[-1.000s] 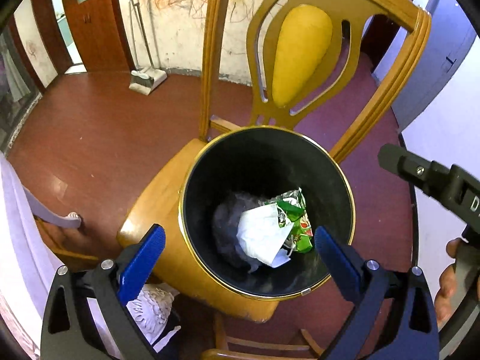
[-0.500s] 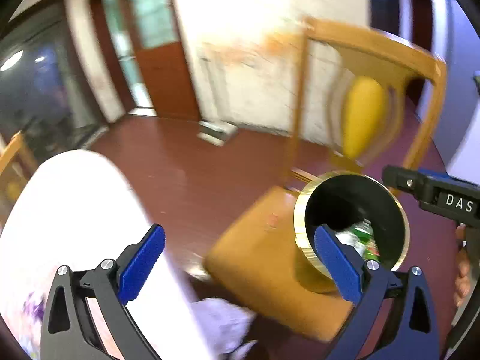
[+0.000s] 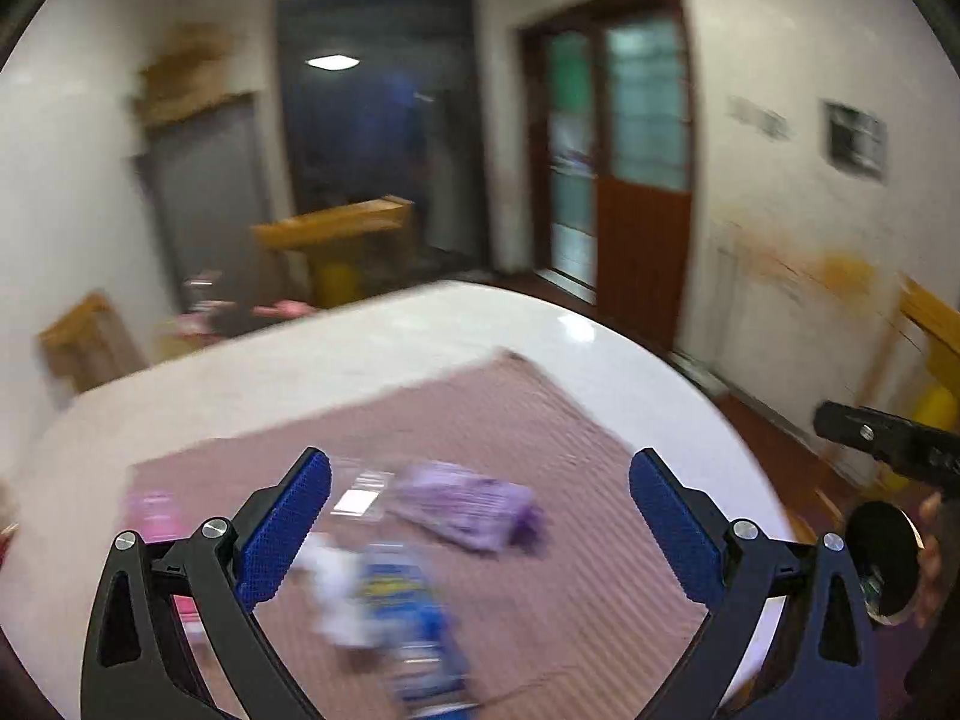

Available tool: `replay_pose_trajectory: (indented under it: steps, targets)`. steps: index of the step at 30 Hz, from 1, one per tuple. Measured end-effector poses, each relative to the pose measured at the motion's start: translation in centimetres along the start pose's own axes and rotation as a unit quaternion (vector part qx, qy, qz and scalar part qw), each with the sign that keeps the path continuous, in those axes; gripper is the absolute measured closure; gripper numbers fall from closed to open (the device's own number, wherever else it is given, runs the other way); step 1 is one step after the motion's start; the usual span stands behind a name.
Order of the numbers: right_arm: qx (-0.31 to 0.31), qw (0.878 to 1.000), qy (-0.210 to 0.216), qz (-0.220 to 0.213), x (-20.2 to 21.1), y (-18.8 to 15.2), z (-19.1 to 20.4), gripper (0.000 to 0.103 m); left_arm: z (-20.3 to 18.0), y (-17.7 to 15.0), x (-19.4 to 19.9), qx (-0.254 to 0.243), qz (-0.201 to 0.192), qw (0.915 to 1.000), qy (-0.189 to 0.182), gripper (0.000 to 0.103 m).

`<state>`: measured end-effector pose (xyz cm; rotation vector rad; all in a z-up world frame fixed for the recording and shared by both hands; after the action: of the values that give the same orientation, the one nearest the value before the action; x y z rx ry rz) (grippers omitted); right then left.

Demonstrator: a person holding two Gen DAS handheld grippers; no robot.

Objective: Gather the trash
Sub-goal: 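Move both tools back over the tablecloth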

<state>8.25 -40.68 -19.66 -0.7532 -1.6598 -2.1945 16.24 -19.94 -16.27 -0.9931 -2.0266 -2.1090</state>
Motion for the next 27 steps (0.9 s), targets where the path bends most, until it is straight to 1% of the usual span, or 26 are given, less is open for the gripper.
replay_pose_trajectory:
  steps: [3,5,7,11,14,16,21,27]
  targets:
    - [0.038,0.999,0.033,-0.014,0.1,1.7,5.3,0.019,6.0,1.4,2.8,0.03,-0.028,0.9973,0.061,0.006]
    - [0.055,0.997,0.046,-0.022,0.3,2.4,8.0,0.018,8.7,1.6,4.5,0.047,-0.036,0.9941,0.091,0.006]
    - [0.07,0.996,0.054,-0.03,0.6,2.9,10.4,0.017,10.4,1.7,6.0,0.058,-0.04,0.9918,0.107,0.006]
    - [0.111,0.991,0.048,-0.055,1.6,3.6,13.9,0.017,13.3,2.3,9.2,0.105,-0.064,0.9836,0.132,0.006]
    - [0.125,0.989,0.056,-0.055,1.7,3.4,15.2,0.017,14.7,2.2,10.4,0.123,-0.062,0.9825,0.126,0.006]
    - [0.133,0.988,0.061,-0.048,1.5,3.2,16.5,0.017,15.2,2.2,11.1,0.125,-0.061,0.9817,0.13,0.006]
    - [0.155,0.985,0.057,-0.041,1.0,2.9,17.8,0.017,15.3,2.0,11.2,0.134,-0.054,0.9824,0.118,0.006]
    - [0.167,0.983,0.061,-0.036,0.4,2.4,19.2,0.017,15.6,2.2,11.0,0.144,-0.052,0.9829,0.103,0.006]
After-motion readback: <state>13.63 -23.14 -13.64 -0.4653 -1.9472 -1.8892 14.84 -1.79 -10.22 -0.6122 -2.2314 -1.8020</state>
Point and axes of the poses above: each gripper's, at about its wrist camera, not at the fingertips, and x roughly against the way its jaws point, z to its left, y to its top, the point moved 10 cm from there along -x, roughly the way its jaws point, and after that the axes turned 9 degrees about x, right-handed, at the moved point
